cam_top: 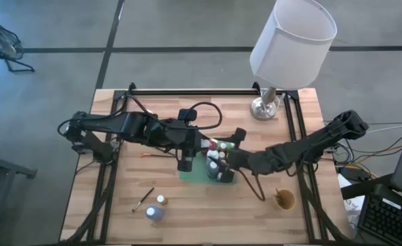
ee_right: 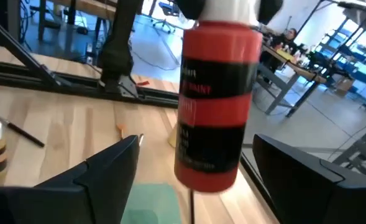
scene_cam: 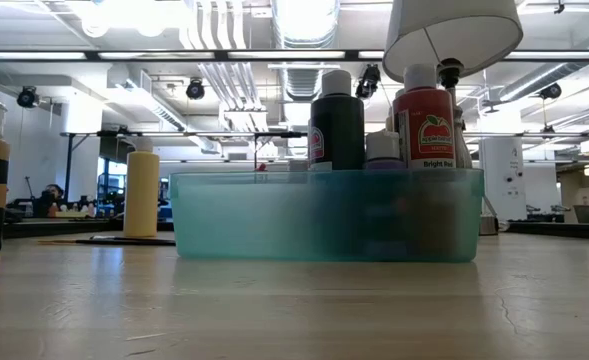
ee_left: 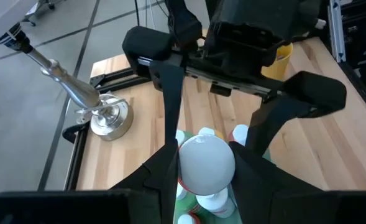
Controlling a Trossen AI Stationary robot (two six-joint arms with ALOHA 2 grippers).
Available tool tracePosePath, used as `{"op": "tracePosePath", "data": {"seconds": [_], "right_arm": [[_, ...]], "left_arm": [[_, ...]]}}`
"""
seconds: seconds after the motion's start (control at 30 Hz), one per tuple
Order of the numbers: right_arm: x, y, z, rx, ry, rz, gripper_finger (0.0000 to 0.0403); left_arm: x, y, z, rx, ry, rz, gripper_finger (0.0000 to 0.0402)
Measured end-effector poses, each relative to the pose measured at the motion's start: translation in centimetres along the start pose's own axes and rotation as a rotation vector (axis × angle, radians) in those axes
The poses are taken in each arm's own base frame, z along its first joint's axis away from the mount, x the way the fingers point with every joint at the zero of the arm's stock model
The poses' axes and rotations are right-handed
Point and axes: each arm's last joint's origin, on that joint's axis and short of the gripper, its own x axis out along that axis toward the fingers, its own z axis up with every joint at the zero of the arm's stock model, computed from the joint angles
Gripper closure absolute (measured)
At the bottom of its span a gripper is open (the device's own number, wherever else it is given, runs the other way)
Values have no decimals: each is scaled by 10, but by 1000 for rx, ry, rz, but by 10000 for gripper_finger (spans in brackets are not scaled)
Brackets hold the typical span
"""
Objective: Pick & Place Paint Supplies
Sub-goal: Put the red paint bottle into the green bin
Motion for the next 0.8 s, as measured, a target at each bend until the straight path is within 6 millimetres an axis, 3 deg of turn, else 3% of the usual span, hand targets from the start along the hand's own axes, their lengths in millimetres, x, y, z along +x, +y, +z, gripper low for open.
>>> {"op": "tracePosePath", "data": {"seconds": [0.27, 0.63, 0.8], "right_arm": [[11, 1, 0, -6, 16, -20, 150], [11, 1, -4, 12, 21, -20, 278], [11, 1, -4, 12, 21, -20, 293]], "left_arm": [[0, -1, 0, 0, -1, -16, 279], [0, -1, 0, 3, 2, -19, 279], [0, -1, -1, 5, 12, -21, 278]]}}
